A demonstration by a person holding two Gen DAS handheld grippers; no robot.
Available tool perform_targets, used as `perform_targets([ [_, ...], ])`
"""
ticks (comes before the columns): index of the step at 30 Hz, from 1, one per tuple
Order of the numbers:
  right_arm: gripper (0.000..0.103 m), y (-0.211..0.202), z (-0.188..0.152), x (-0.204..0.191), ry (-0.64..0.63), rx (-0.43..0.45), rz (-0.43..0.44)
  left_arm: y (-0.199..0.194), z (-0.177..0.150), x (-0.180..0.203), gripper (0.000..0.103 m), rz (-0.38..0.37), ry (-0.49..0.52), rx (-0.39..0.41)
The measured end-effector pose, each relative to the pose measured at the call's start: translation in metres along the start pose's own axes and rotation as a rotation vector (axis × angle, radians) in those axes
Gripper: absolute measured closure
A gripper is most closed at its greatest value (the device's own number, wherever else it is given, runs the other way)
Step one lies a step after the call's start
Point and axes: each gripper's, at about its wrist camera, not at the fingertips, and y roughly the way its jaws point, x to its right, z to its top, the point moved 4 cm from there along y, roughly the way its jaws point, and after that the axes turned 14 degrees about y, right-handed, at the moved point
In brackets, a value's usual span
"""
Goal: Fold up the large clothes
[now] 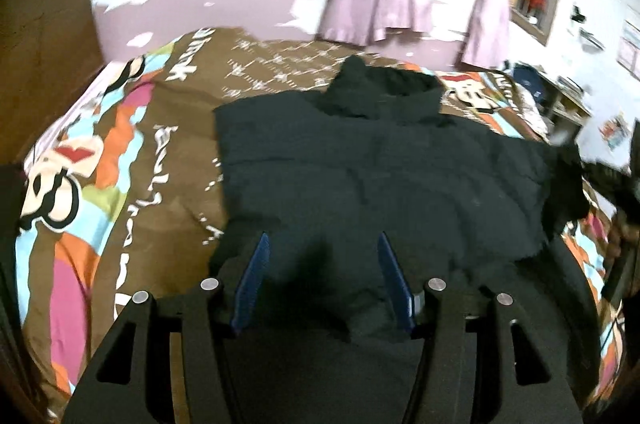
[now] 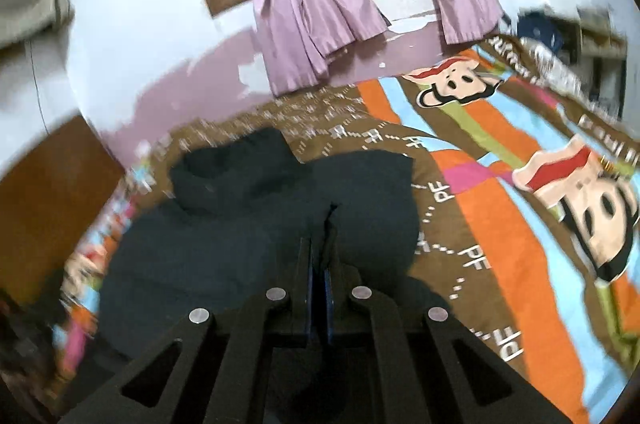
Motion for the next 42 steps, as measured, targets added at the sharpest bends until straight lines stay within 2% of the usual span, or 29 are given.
perform_targets([
  [2, 0.091, 0.009, -0.009, 0.001, -0.029, 0.007, -0.074, 0.007, 0.000, -0.006, 0.053, 0.011, -0.007, -0.017],
  [3, 0.080, 0.011, -0.010, 0.002, -0.045, 0.020, -0.099, 0.010, -0.001, -0.006, 0.053, 0.012, -0.006, -0.021],
  [4, 0.063, 0.012, -0.013, -0.002, -0.075, 0.049, -0.127, 0.015, 0.000, -0.006, 0.053, 0.008, -0.001, -0.028],
  [6, 0.040, 0.011, -0.015, -0.007, -0.119, 0.096, -0.134, 0.023, 0.003, 0.000, 0.053, -0.009, 0.015, -0.038],
  [7, 0.038, 0.011, -0.018, -0.014, -0.152, 0.107, -0.118, 0.028, 0.005, 0.005, 0.053, -0.028, 0.027, -0.040],
  [10, 0.038, 0.024, -0.030, -0.033, -0.257, 0.059, -0.077, 0.048, 0.011, 0.019, 0.053, -0.082, 0.049, -0.053],
  [13, 0.038, 0.050, -0.052, -0.045, -0.338, -0.060, -0.029, 0.074, 0.009, 0.032, 0.053, -0.089, 0.074, -0.131],
  [16, 0.038, 0.085, -0.083, -0.036, -0.382, -0.192, -0.063, 0.095, -0.001, 0.039, 0.052, -0.045, 0.111, -0.209],
  [20, 0.038, 0.103, -0.094, -0.031, -0.381, -0.199, -0.084, 0.105, -0.011, 0.039, 0.050, -0.033, 0.130, -0.232],
  [25, 0.037, 0.110, -0.097, -0.024, -0.346, -0.228, -0.065, 0.117, -0.020, 0.045, 0.050, 0.029, 0.188, -0.251],
  [29, 0.034, 0.099, -0.099, -0.028, -0.349, -0.198, -0.062, 0.123, -0.020, 0.045, 0.049, 0.039, 0.200, -0.249],
  [32, 0.028, 0.076, -0.089, -0.030, -0.262, -0.182, -0.054, 0.114, -0.018, 0.041, 0.048, 0.011, 0.176, -0.231],
  [33, 0.023, 0.062, -0.084, -0.033, -0.226, -0.169, -0.027, 0.109, -0.015, 0.041, 0.048, 0.016, 0.175, -0.231],
  [36, 0.013, 0.023, -0.071, -0.045, -0.196, -0.130, 0.038, 0.084, -0.008, 0.042, 0.047, 0.043, 0.171, -0.224],
  [39, 0.012, -0.016, -0.058, -0.058, -0.244, -0.096, 0.050, 0.051, 0.002, 0.047, 0.040, 0.028, 0.161, -0.198],
  [41, 0.011, -0.040, -0.050, -0.065, -0.267, -0.070, 0.060, 0.031, 0.008, 0.051, 0.039, 0.011, 0.143, -0.192],
  [42, 0.007, -0.053, -0.046, -0.068, -0.271, -0.058, 0.071, 0.017, 0.014, 0.053, 0.039, -0.006, 0.128, -0.184],
])
